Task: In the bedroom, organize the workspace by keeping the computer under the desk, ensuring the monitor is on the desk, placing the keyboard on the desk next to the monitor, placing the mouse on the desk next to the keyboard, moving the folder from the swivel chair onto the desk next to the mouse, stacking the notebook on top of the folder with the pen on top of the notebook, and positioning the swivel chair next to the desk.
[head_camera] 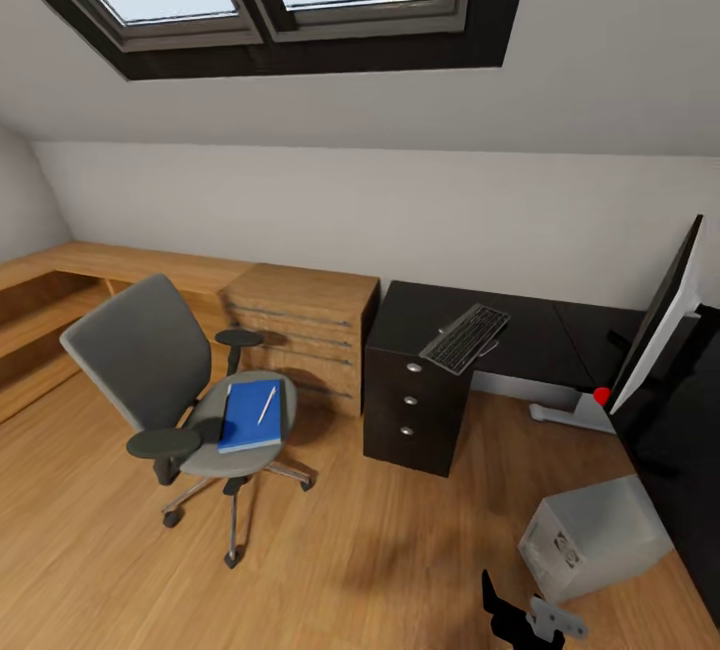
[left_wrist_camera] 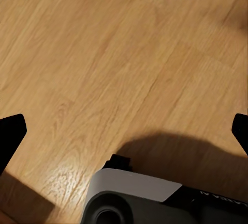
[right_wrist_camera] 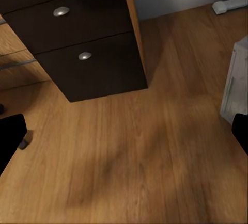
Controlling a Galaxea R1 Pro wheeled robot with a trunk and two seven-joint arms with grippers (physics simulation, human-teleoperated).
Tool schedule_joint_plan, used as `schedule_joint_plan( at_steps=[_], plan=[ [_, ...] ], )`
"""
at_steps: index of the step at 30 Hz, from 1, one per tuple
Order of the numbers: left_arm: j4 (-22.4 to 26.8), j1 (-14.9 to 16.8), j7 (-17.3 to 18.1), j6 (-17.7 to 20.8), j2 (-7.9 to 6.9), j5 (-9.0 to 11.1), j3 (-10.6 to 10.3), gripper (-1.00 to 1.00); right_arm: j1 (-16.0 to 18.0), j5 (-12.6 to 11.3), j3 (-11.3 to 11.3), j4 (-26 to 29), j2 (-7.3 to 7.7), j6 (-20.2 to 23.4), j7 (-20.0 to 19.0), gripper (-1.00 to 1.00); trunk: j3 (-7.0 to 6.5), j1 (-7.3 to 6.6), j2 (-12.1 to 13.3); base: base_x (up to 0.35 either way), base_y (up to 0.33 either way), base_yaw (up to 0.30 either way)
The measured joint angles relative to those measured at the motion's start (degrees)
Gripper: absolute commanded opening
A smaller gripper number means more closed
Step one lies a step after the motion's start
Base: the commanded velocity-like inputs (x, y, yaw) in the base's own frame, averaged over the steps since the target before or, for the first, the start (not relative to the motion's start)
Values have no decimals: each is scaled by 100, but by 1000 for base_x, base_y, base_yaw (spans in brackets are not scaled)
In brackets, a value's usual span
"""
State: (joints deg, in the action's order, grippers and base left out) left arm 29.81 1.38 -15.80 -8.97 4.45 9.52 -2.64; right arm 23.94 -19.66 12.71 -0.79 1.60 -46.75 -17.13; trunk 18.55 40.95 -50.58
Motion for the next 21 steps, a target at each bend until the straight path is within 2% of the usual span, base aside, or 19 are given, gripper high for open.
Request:
schedule_joint_plan(
  at_steps=[14,21],
  plan=[
    [0,0,-1,-17,-3,2,3,100,0,-1,-1,0,-3,1,-3,100,-252,-308,562,0,0,-3],
    [0,0,-1,-17,-3,2,3,100,0,-1,2,-5,-3,-1,-19,100,-253,-308,564,0,0,0]
  ],
)
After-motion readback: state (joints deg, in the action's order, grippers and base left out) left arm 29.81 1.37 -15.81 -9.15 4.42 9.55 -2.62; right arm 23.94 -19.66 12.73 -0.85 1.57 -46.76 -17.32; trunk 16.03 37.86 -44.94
